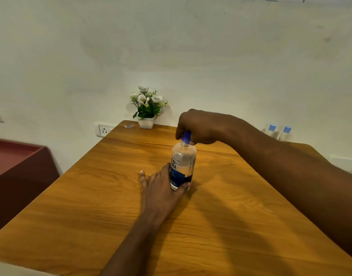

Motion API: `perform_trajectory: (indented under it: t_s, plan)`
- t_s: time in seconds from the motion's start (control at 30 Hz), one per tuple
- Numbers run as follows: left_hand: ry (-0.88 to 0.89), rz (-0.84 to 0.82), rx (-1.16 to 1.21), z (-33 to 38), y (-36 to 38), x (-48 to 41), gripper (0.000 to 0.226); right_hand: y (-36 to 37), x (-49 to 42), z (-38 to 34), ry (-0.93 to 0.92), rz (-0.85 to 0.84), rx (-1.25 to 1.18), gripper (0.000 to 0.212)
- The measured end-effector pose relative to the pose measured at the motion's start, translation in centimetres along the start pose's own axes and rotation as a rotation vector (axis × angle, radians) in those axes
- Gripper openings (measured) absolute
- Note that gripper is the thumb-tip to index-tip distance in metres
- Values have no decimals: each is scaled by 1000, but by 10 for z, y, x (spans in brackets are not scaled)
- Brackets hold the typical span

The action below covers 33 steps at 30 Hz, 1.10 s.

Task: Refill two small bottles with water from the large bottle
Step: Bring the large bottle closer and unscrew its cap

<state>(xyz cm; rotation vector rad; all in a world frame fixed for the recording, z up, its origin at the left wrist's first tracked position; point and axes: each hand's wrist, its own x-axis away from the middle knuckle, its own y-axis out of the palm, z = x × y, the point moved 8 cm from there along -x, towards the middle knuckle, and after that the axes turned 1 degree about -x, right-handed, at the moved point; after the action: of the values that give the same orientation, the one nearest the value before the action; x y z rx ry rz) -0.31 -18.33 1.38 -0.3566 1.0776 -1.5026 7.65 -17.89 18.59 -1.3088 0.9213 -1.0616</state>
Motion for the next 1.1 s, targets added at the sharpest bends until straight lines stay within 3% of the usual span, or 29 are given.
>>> perform_trajectory:
  t_s: [0.33, 0.47, 0.63, 0.83, 0.97, 1.1]
  plan:
    - [25, 8, -4, 1, 0, 1, 89, 40, 39, 49, 135, 503, -846, 35]
    - [35, 22, -15, 1, -1, 2, 92, 62, 44, 60, 206, 613, -1042, 38]
    - [30, 32, -13, -1, 0, 2, 88, 93, 49, 75, 314, 683, -1056, 36]
    - [-6, 58, 27, -3, -1, 1, 84, 146, 52, 94, 480, 652, -1098, 22]
    - [-29, 70, 20, -5, -1, 0, 82, 168, 43, 96, 517, 607, -1083, 52]
    - [-58, 57, 10, -7, 1, -2, 81, 176, 31, 95, 527, 602, -1023, 68]
